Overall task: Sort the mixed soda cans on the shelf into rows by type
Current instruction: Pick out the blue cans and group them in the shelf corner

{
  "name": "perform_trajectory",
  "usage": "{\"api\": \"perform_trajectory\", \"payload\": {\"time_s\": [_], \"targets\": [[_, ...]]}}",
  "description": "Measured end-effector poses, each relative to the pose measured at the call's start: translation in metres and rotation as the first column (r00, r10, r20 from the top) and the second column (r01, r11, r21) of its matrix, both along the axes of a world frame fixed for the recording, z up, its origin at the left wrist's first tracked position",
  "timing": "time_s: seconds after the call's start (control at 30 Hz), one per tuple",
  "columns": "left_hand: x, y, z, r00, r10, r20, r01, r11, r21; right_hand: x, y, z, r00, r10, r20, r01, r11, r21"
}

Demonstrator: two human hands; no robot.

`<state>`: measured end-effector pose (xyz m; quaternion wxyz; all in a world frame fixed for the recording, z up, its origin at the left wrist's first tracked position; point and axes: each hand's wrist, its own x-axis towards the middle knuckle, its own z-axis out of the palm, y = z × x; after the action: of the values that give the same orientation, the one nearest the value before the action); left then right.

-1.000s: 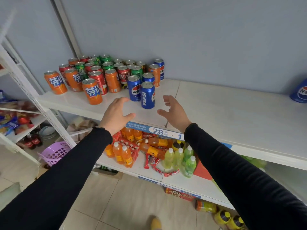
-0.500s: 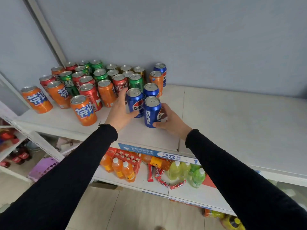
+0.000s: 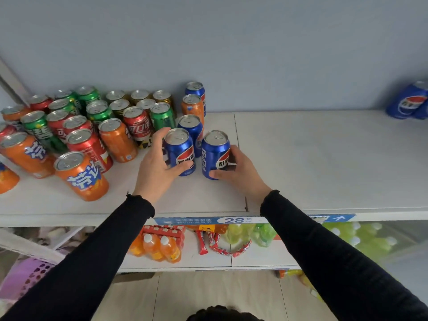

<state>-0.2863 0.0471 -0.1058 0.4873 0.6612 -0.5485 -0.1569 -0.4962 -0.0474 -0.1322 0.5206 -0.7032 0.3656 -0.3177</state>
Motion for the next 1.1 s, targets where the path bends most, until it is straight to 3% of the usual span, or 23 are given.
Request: {"api": "perform_trajectory", "payload": {"time_s": [0.27, 0.57, 0.83, 1.1], "targets": [[-0.084, -0.053, 0.021, 0.971, -0.237, 0.036, 0.237, 0.971, -0.013, -0.098, -0.022, 0.011, 0.96, -0.281, -0.004, 0.28, 0.959, -0.045], [-0.258, -0.149, 0.026, 0.896, -0.437, 0.085, 0.439, 0.898, -0.009, -0.277, -0.075, 0.012, 0.836, -0.549, 0.003, 0.546, 0.831, -0.106], [-0.44, -0.245, 0.016, 0.879, -0.476, -0.021, 0.477, 0.879, 0.014, -0.459, -0.156, 0.01, 0.747, -0.664, -0.009, 0.66, 0.744, -0.109], [-0.54, -0.337, 0.013, 0.883, -0.468, -0.02, 0.468, 0.881, 0.063, -0.541, -0.246, 0.016, 0.757, -0.653, -0.004, 0.651, 0.755, -0.077]]}}
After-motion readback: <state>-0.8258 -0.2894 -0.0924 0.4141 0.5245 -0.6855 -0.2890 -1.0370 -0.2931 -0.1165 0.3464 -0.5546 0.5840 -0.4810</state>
